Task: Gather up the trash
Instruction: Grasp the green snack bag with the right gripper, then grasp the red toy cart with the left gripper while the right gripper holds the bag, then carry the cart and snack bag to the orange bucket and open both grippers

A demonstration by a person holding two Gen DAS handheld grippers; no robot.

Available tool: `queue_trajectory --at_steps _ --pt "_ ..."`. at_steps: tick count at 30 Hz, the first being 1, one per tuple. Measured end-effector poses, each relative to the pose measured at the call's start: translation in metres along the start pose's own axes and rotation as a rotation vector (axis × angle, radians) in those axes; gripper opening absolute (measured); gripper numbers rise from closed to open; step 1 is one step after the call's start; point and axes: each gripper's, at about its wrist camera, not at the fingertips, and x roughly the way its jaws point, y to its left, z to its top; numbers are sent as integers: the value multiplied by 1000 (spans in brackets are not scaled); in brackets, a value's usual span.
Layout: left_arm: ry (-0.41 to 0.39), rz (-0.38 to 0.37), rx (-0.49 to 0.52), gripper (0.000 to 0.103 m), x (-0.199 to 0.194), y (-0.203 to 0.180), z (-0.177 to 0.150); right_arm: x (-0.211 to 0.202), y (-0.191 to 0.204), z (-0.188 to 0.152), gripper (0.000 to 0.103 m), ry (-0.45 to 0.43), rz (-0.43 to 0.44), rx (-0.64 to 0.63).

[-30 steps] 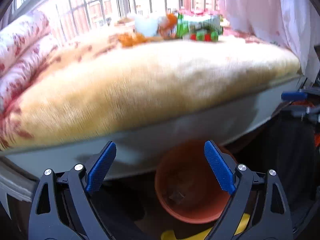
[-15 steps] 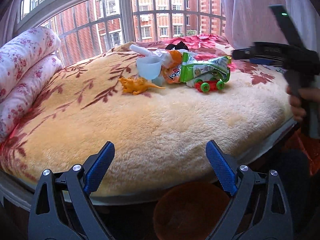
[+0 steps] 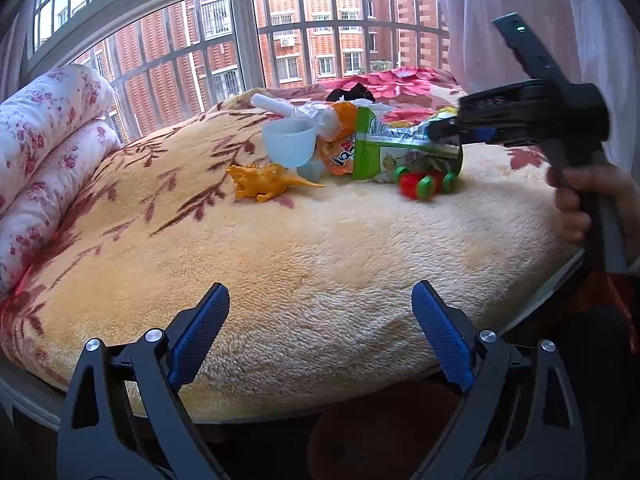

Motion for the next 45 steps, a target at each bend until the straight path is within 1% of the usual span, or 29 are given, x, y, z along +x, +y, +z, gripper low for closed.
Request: queue_trajectory --at_steps 2,4,6,8,9,12,14,16,19,23,25,30,33,34,36,37,38,39,40,41,43,45 --pt "2 -5 -2 90 -1 -2 1 -13 6 -6 27 -21 1 -19" --pt "-6 -11 -3 90 -4 -4 2 -32 9 -11 24 -69 11 -32" --pt "-15 -10 1 90 -7 -7 2 -48 11 -14 18 -115 14 -40" --pt "-15 -8 8 90 -7 -10 3 -61 11 -15 15 -154 13 -41" --pt "-13 -8 7 90 -7 -10 3 -67 9 -16 15 -174 12 -43" --pt "-15 -6 2 90 -7 -13 3 -73 7 -18 14 -187 -10 -59" --pt "-10 -10 1 90 -5 -14 4 -81 1 -20 14 -220 11 -46" --pt "-10 -10 2 90 -3 -16 7 -91 -6 -21 14 -257 6 -28" --pt "-13 -22 14 90 3 -23 18 -111 -15 -26 14 -318 -25 -16" --pt "-3 -57 9 90 21 -39 41 -135 -21 -36 14 -372 -97 -32" --pt "2 -76 -4 90 33 -51 56 -143 -26 -40 14 -385 -113 -31" --pt "11 -75 -24 90 65 -81 85 -162 -44 -51 14 -406 -146 -10" --pt "69 -90 -32 90 93 -92 95 -171 -57 -59 14 -418 -165 7" --pt "101 -83 -39 90 107 -92 97 -173 -60 -62 14 -421 -164 14" --pt "195 -66 -63 90 137 -86 97 -173 -66 -67 14 -418 -161 29" --pt "261 -97 -96 91 157 -78 93 -172 -68 -69 14 -413 -162 36" --pt "237 -126 -126 91 158 -72 92 -170 -70 -71 14 -410 -161 40" --pt "225 -134 -123 87 155 -71 92 -167 -72 -73 14 -403 -160 42" --pt "217 -128 -92 84 153 -75 91 -166 -72 -75 14 -399 -161 42" --pt "194 -129 -61 74 149 -80 90 -164 -72 -76 14 -394 -161 43" --pt "155 -121 -17 74 142 -86 86 -160 -72 -77 14 -387 -158 43" --pt "135 -149 -41 74 138 -80 83 -156 -69 -79 14 -380 -157 39"
